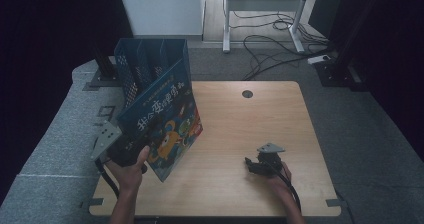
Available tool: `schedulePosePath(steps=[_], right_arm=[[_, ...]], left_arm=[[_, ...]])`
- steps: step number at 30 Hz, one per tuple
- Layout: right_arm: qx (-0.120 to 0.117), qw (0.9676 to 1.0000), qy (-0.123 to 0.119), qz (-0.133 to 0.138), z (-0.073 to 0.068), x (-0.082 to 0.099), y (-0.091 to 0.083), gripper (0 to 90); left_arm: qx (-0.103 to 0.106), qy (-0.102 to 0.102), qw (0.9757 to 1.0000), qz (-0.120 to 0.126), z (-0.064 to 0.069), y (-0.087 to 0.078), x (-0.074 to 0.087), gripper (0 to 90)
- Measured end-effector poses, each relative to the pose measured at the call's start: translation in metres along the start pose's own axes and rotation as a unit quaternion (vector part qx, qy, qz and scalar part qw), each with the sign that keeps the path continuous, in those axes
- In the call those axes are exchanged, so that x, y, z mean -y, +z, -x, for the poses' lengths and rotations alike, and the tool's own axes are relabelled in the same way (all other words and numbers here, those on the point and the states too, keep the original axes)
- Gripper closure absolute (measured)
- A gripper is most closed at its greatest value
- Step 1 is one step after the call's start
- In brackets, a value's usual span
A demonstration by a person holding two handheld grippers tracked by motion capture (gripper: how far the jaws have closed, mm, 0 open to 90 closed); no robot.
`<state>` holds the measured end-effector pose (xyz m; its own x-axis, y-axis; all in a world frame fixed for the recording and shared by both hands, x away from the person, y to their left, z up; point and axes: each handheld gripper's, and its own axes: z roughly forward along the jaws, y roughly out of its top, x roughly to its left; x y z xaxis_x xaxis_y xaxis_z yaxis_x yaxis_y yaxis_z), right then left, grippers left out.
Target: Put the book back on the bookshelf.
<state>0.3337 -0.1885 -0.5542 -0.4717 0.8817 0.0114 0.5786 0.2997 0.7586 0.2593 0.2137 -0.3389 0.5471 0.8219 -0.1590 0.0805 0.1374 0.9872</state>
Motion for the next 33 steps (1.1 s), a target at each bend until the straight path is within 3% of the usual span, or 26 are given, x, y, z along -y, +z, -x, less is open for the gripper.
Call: schedulePosePath(steps=[14,33], right_arm=[[0.000,1.0000,0.000,0.000,0.000,0.000,0.000,28.8],[0.001,1.0000,0.000,0.000,0.000,0.000,0.000,28.7]], left_arm=[[0.002,0.000,1.0000,0.003,-0.002,0.007,-0.009,82.3],[-0.016,0.002,0.9999,0.005,-0.013,0.009,-0.014,82.3]])
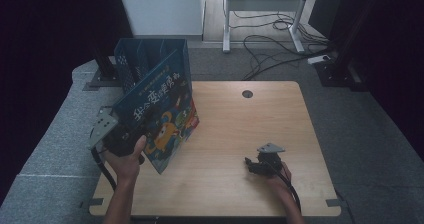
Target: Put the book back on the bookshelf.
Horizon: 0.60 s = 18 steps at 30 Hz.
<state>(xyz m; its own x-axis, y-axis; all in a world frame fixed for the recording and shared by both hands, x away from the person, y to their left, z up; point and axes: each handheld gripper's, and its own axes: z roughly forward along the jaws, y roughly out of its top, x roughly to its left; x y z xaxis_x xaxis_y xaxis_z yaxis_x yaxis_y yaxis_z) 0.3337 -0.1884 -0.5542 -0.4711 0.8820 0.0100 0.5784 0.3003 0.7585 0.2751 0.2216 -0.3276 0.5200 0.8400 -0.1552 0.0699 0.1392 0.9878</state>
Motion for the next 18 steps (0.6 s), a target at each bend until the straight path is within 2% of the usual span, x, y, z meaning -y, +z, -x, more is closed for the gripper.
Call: schedulePosePath(steps=[18], right_arm=[[0.000,1.0000,0.000,0.000,0.0000,0.0000,0.0000,28.7]], left_arm=[[-0.015,0.000,0.9998,0.010,-0.0107,-0.0086,-0.0082,82.3]])
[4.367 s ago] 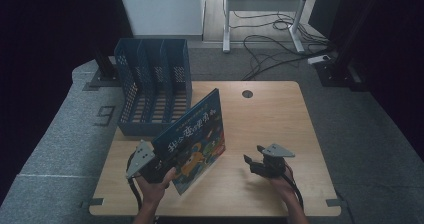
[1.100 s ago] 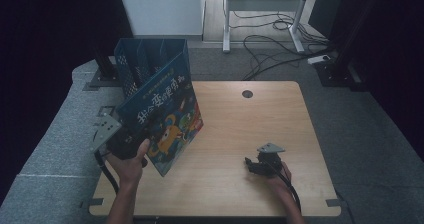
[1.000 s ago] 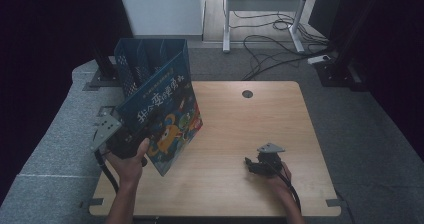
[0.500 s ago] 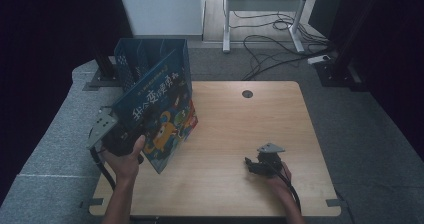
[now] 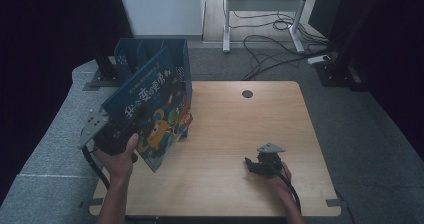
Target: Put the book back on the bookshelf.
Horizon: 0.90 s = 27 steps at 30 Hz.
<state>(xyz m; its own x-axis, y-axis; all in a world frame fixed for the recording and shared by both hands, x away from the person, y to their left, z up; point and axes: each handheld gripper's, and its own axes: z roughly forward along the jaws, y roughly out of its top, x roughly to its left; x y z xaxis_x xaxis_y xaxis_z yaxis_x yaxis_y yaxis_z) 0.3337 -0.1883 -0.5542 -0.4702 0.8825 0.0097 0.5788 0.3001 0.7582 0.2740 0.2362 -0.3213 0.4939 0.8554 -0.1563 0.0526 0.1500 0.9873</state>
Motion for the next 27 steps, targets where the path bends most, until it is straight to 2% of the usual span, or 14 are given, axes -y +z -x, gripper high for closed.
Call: schedulePosePath(steps=[27], right_arm=[[0.000,1.0000,0.000,0.000,0.000,0.000,0.000,28.7]], left_arm=[[-0.025,0.008,0.9996,0.009,-0.012,0.007,-0.007,82.4]])
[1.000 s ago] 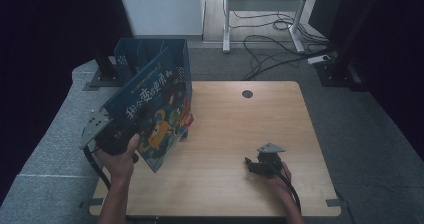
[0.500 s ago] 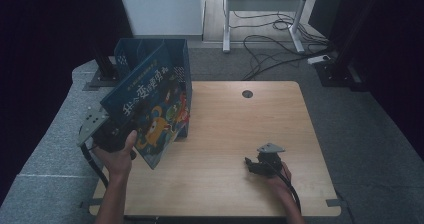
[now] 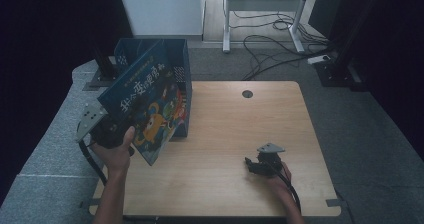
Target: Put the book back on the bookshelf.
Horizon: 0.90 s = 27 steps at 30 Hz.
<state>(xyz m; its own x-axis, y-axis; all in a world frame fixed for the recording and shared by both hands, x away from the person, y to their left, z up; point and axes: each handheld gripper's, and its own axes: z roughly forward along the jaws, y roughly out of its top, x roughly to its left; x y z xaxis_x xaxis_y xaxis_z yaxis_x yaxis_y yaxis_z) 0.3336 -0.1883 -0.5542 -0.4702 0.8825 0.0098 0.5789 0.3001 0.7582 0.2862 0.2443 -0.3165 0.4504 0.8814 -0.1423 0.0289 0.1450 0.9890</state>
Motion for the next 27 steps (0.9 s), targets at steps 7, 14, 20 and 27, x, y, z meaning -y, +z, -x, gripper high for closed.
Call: schedulePosePath(steps=[7,14,20,27], right_arm=[[0.000,1.0000,0.000,0.000,0.000,0.000,0.000,28.6],[0.000,1.0000,0.000,0.000,0.000,0.000,0.000,28.6],[0.000,1.0000,0.000,0.000,0.000,0.000,0.000,28.7],[0.000,1.0000,0.000,0.000,0.000,0.000,0.000,28.4]], left_arm=[[-0.010,-0.001,0.9999,0.003,-0.004,0.000,-0.001,82.4],[-0.020,0.001,0.9998,0.003,-0.005,0.008,-0.001,82.4],[-0.021,0.003,0.9998,-0.001,-0.003,0.017,-0.001,82.4],[-0.020,-0.009,0.9997,-0.005,-0.006,0.026,-0.002,82.4]])
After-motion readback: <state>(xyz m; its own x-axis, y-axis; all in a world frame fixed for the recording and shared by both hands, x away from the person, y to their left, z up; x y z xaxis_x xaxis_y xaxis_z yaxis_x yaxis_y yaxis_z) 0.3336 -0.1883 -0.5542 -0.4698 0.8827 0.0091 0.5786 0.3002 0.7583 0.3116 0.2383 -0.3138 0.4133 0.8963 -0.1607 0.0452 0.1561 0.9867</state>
